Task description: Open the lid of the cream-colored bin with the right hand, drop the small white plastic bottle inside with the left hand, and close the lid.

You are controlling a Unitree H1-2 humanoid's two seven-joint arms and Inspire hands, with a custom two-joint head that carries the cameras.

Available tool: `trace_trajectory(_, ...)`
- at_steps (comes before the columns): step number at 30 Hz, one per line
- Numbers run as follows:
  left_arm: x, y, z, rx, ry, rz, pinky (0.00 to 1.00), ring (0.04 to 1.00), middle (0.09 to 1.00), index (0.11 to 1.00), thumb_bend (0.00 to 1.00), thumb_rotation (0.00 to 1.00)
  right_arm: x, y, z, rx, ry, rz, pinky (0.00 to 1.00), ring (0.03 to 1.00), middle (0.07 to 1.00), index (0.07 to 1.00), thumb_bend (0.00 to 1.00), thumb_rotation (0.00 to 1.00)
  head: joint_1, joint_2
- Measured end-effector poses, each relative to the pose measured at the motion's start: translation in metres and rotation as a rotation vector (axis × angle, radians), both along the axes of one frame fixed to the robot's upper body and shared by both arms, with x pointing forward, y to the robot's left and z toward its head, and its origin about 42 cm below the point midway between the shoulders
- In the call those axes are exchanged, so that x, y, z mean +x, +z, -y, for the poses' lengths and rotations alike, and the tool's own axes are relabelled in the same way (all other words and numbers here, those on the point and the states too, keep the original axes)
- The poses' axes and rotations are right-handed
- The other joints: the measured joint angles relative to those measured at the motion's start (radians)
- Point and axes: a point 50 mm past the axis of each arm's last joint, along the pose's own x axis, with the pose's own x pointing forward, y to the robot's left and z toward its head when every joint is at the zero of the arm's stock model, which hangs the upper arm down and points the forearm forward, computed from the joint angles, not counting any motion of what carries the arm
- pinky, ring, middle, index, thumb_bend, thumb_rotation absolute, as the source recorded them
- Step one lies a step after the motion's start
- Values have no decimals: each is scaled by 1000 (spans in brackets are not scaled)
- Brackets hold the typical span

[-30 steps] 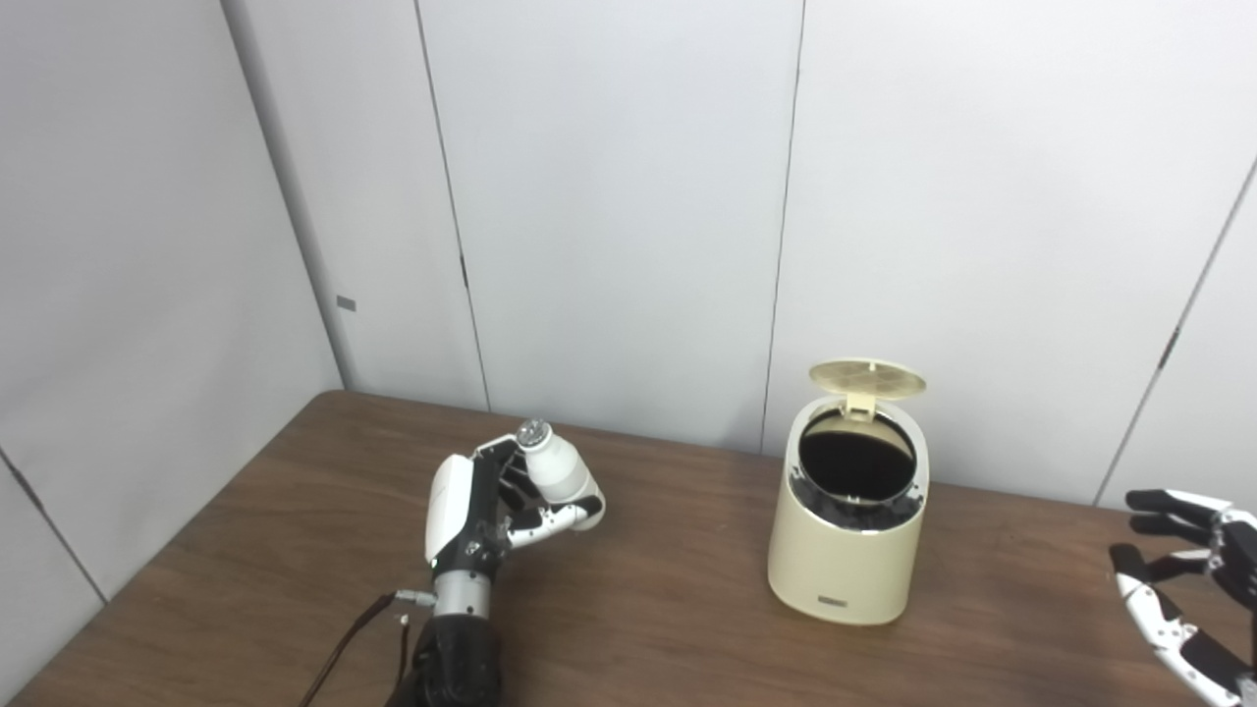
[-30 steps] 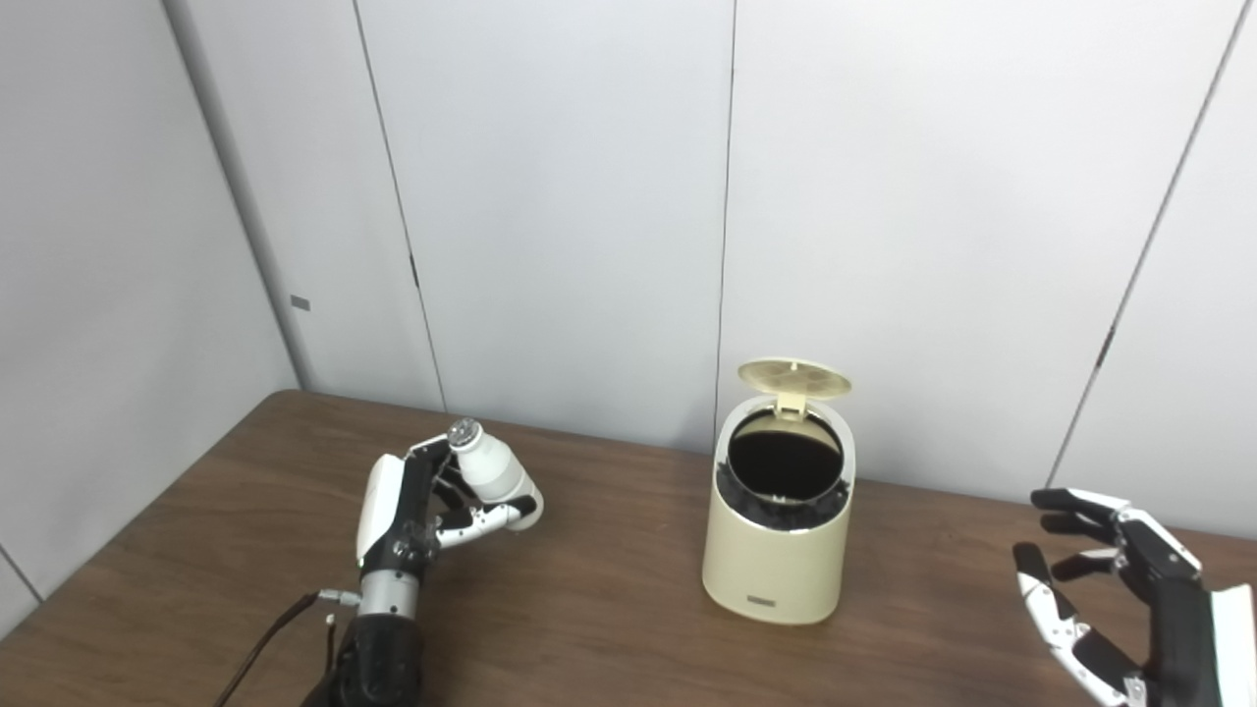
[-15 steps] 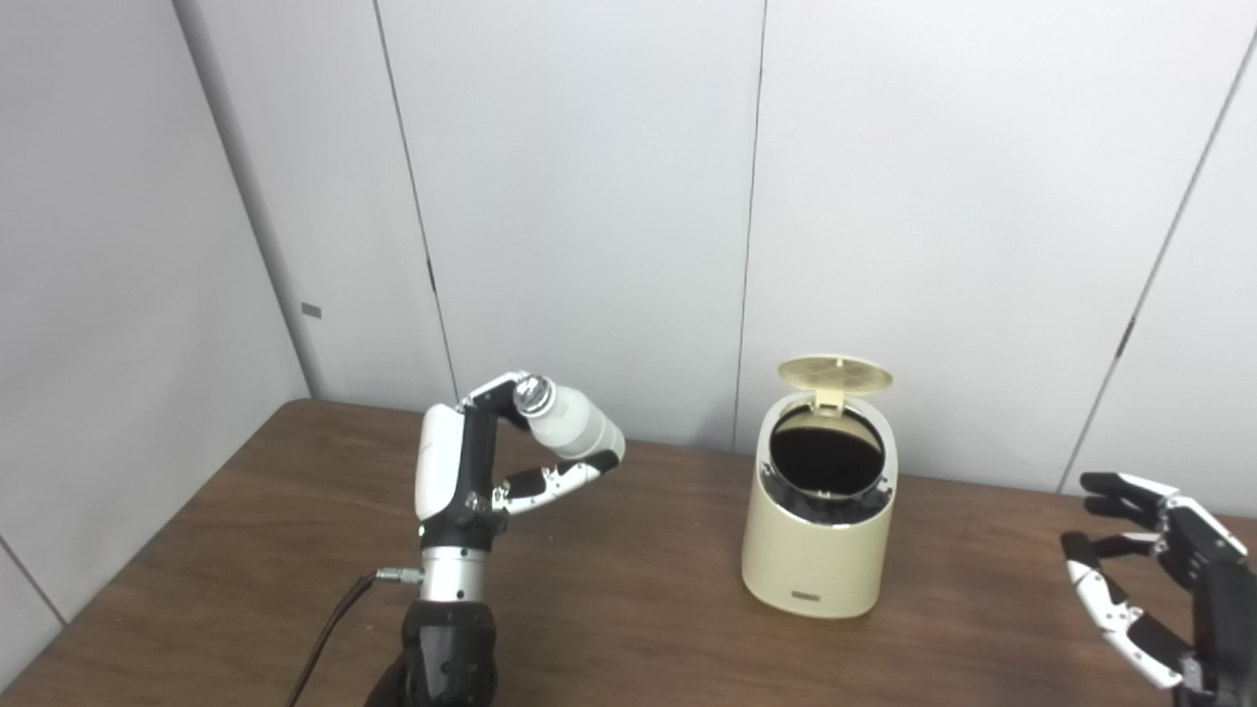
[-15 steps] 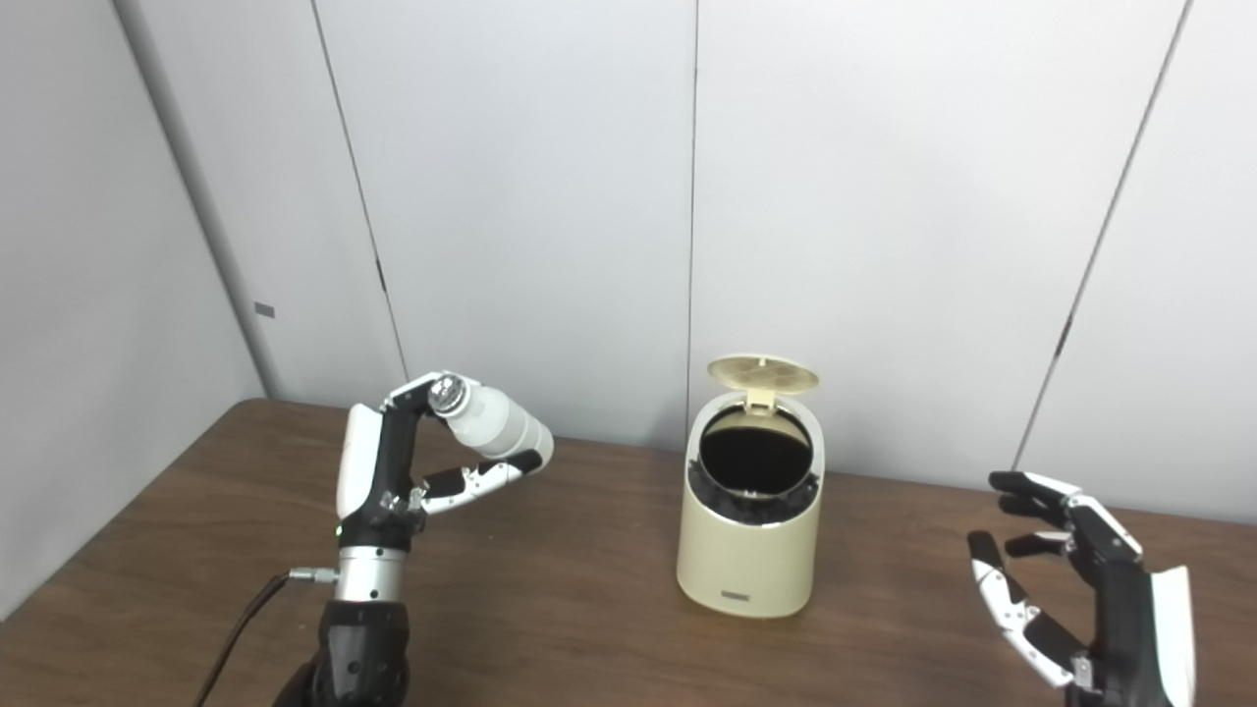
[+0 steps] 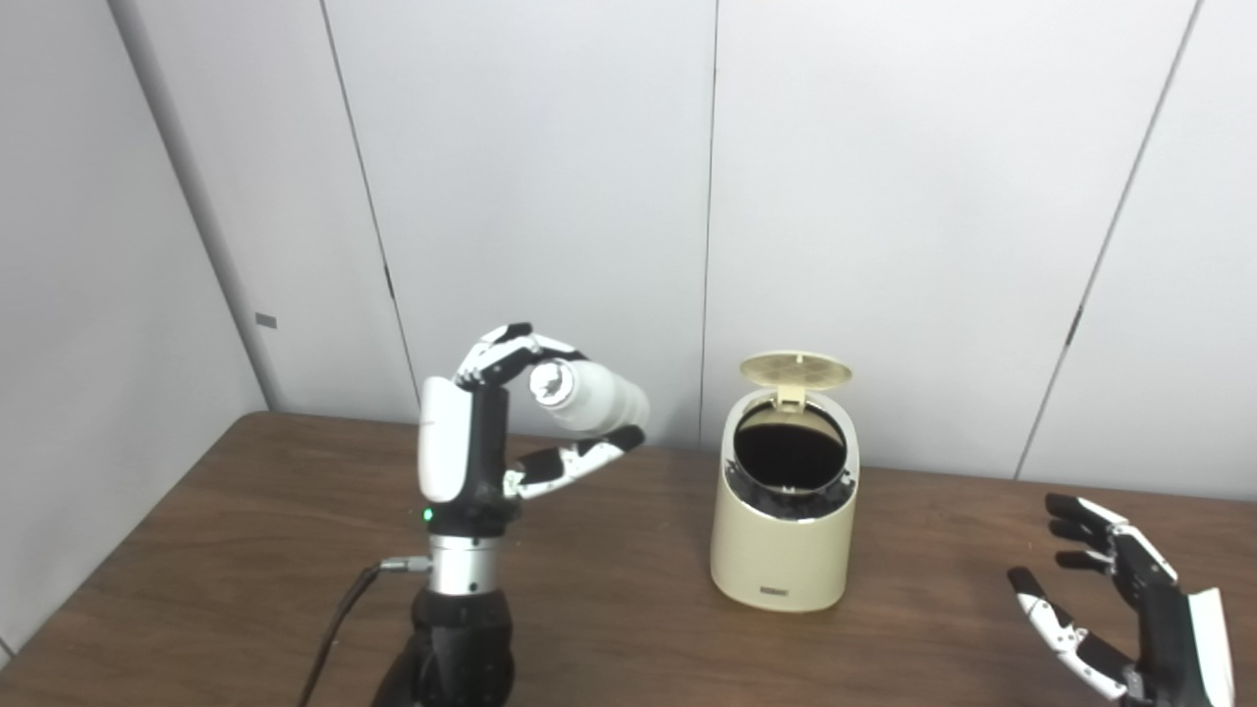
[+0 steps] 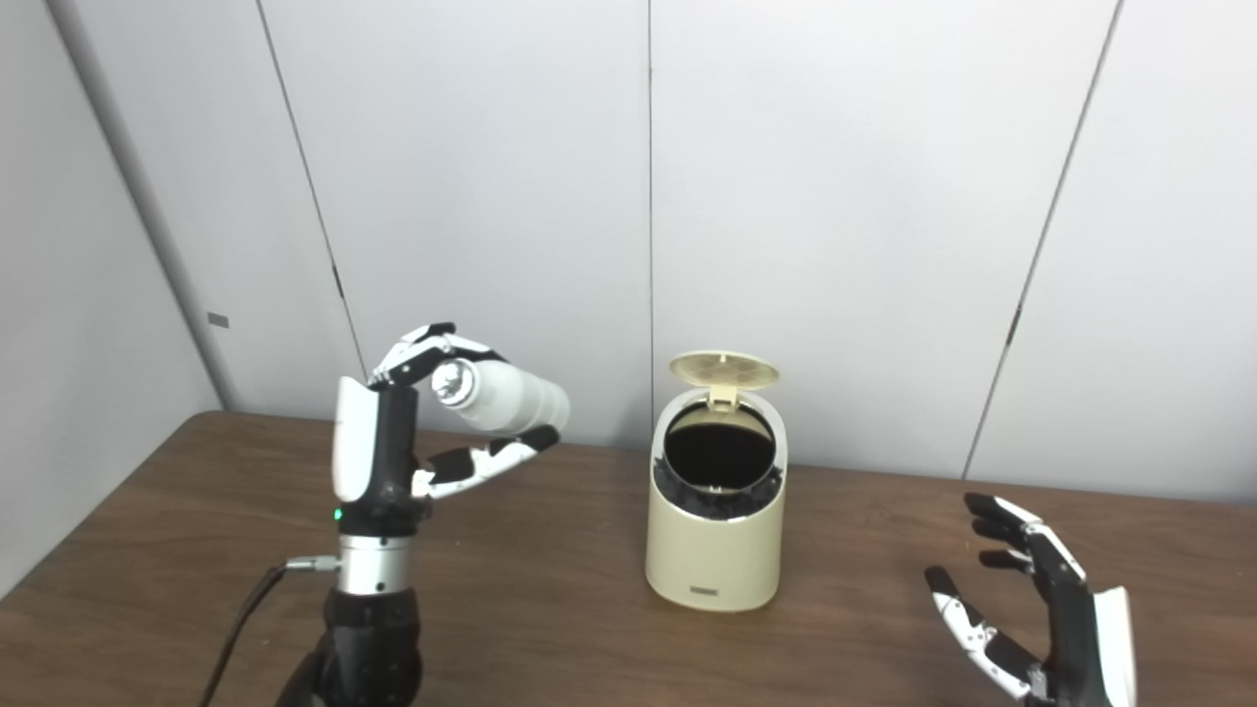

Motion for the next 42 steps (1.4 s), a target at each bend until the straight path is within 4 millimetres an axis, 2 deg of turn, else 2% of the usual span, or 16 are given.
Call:
trace_trajectory(5,3,3,5,7,-5,46,896,539,471,446,500,0,2,-4,2,5,1,5,629,728,747,727,203,23,-12,-6)
trace_trajectory(9,7,-4,11,22,-10,53,927,541,466,459,500,0,6,-6,1,0,1,17,611,722,742,721,208,61,-44,-34)
trace_trajectory(13,15,-11,26,29,-37,62,995,544,463,461,499,0,7,-6,-1,-4,1,27,619,725,745,730,214,101,-55,-40)
trace_trajectory(17,24,-14,36,39,-40,83,1000,474,477,489,504,0,9,-5,-5,-10,-4,36,609,714,736,716,226,68,-69,-46)
trace_trajectory(22,30,-17,43,62,-36,91,1000,472,473,502,504,0,9,-5,-6,-9,-13,44,610,716,741,723,229,40,-80,-46)
trace_trajectory(25,34,-22,46,69,-38,78,1000,473,470,506,504,0,9,-5,-6,-9,-15,48,605,709,736,722,230,106,-86,-45)
trace_trajectory(28,37,-28,50,73,-48,56,1000,474,470,505,504,0,9,-5,-6,-9,-17,50,612,716,743,719,238,81,-86,-41)
trace_trajectory(29,38,-30,52,76,-53,50,1000,549,470,505,513,0,9,-5,-6,-9,-18,50,612,716,743,718,239,76,-91,-40)
trace_trajectory(31,39,-31,55,78,-64,42,1000,614,469,506,520,0,9,-5,-7,-8,-19,52,615,716,744,717,241,67,-94,-40)
trace_trajectory(35,45,-33,60,76,-64,39,1000,637,468,505,522,0,9,-4,-7,-4,-20,55,619,722,747,722,242,143,-97,-37)
trace_trajectory(40,50,-45,64,89,-61,13,1000,647,468,505,522,0,9,-4,-8,5,-17,57,632,731,753,722,247,104,-101,-29)
trace_trajectory(42,52,-46,67,94,-63,15,1000,642,471,500,523,0,9,-4,-8,7,-18,57,635,734,756,723,246,121,-106,-31)
